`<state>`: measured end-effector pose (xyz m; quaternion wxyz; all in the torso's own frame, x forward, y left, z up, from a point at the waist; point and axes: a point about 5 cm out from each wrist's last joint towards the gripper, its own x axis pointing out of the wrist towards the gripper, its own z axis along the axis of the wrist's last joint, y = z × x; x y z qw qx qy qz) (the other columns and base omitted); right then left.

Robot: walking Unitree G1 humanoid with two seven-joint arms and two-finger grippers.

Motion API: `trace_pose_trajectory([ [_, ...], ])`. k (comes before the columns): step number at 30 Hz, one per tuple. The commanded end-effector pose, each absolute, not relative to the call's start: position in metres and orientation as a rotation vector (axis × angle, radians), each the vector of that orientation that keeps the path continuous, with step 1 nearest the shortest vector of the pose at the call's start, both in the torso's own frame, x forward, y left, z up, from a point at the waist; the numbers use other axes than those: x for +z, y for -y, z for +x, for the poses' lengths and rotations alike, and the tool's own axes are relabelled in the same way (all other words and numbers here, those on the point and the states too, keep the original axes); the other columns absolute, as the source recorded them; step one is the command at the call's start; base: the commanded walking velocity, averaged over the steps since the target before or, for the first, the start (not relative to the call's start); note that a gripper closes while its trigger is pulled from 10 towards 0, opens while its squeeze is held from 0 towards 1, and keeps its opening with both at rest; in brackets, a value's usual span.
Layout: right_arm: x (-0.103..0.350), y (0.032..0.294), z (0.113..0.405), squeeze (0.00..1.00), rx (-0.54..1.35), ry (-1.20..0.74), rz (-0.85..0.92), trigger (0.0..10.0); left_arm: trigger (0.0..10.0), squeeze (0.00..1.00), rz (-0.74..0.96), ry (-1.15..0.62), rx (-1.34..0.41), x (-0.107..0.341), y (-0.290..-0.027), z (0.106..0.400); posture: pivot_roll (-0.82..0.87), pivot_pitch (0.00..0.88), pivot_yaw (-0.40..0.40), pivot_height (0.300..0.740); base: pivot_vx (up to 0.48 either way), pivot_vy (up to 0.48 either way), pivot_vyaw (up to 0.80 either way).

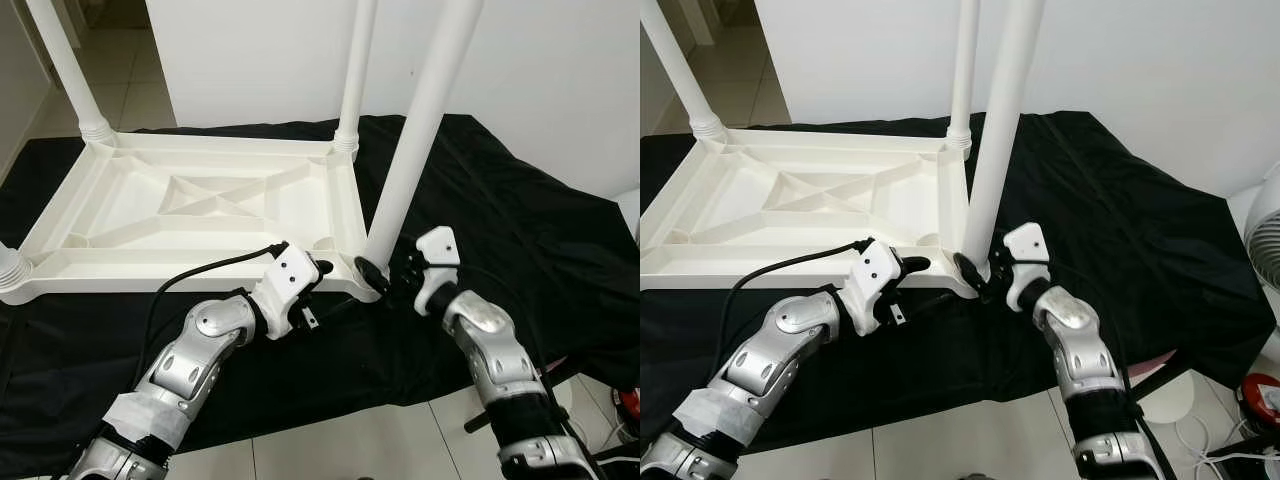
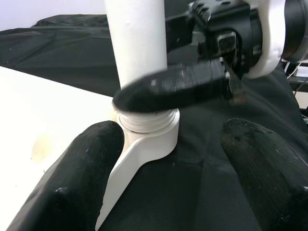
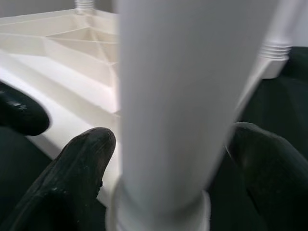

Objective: Building children table

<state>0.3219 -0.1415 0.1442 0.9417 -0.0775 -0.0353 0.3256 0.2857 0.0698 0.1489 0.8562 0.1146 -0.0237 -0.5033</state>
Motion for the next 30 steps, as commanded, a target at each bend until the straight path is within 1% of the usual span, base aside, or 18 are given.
trace_pose_trajectory([
  [1,0.139,0.14,0.322,0.0,0.684,0.057,-0.158,9.6,10.0,0.0,0.25,0.041,-1.134,0.148,-0.067,0.284,-0.08,0.055,-0.025,0.74,0.0,0.0,0.0],
  [2,0.139,0.138,0.324,0.0,0.697,0.053,-0.157,0.5,10.0,0.0,0.25,0.041,-1.136,0.148,-0.067,0.283,-0.09,0.058,-0.02,0.74,0.0,0.0,0.0],
  [3,0.139,0.138,0.324,0.0,0.697,0.053,-0.157,0.5,10.0,0.0,0.25,0.041,-1.136,0.148,-0.067,0.283,-0.09,0.058,-0.02,0.74,0.0,0.0,0.0],
  [4,0.137,0.134,0.325,0.0,0.713,0.048,-0.156,0.0,10.0,0.0,0.253,0.039,-1.143,0.147,-0.067,0.282,-0.09,0.061,-0.002,0.74,0.0,0.0,0.0],
  [5,0.137,0.134,0.325,0.0,0.713,0.048,-0.156,0.0,10.0,0.0,0.253,0.039,-1.143,0.147,-0.067,0.282,-0.09,0.061,-0.002,0.74,0.0,0.0,0.0],
  [7,0.133,0.126,0.327,0.0,0.73,0.039,-0.142,0.0,10.0,0.0,0.262,0.035,-1.157,0.147,-0.069,0.281,-0.1,0.066,0.013,0.74,0.0,0.0,0.0],
  [10,0.131,0.123,0.326,0.0,0.74,0.039,-0.135,0.0,10.0,0.0,0.266,0.033,-1.162,0.148,-0.07,0.281,-0.11,0.07,0.022,0.74,0.0,0.0,0.0],
  [15,0.128,0.129,0.325,0.0,0.734,0.04,-0.124,0.0,10.0,0.0,0.263,0.024,-1.174,0.146,-0.069,0.28,-0.13,0.075,0.038,0.74,0.0,0.0,0.0],
  [16,0.128,0.131,0.324,0.0,0.729,0.037,-0.117,3.0,10.0,0.0,0.263,0.023,-1.177,0.145,-0.069,0.28,-0.13,0.075,0.038,0.74,0.0,0.0,0.0],
  [18,0.127,0.132,0.323,0.0,0.727,0.035,-0.112,3.0,10.0,0.0,0.263,0.023,-1.178,0.145,-0.068,0.28,-0.13,0.075,0.038,0.74,0.0,0.0,0.0],
  [19,0.127,0.133,0.323,0.0,0.72,0.036,-0.113,10.0,10.0,0.0,0.262,0.023,-1.18,0.145,-0.068,0.281,-0.13,0.078,0.043,0.74,0.0,0.0,0.0],
  [30,0.128,0.133,0.321,0.0,0.675,0.06,-0.098,10.0,10.0,0.0,0.258,0.013,-1.194,0.143,-0.069,0.279,-0.16,0.096,0.054,0.74,0.0,0.0,0.0],
])
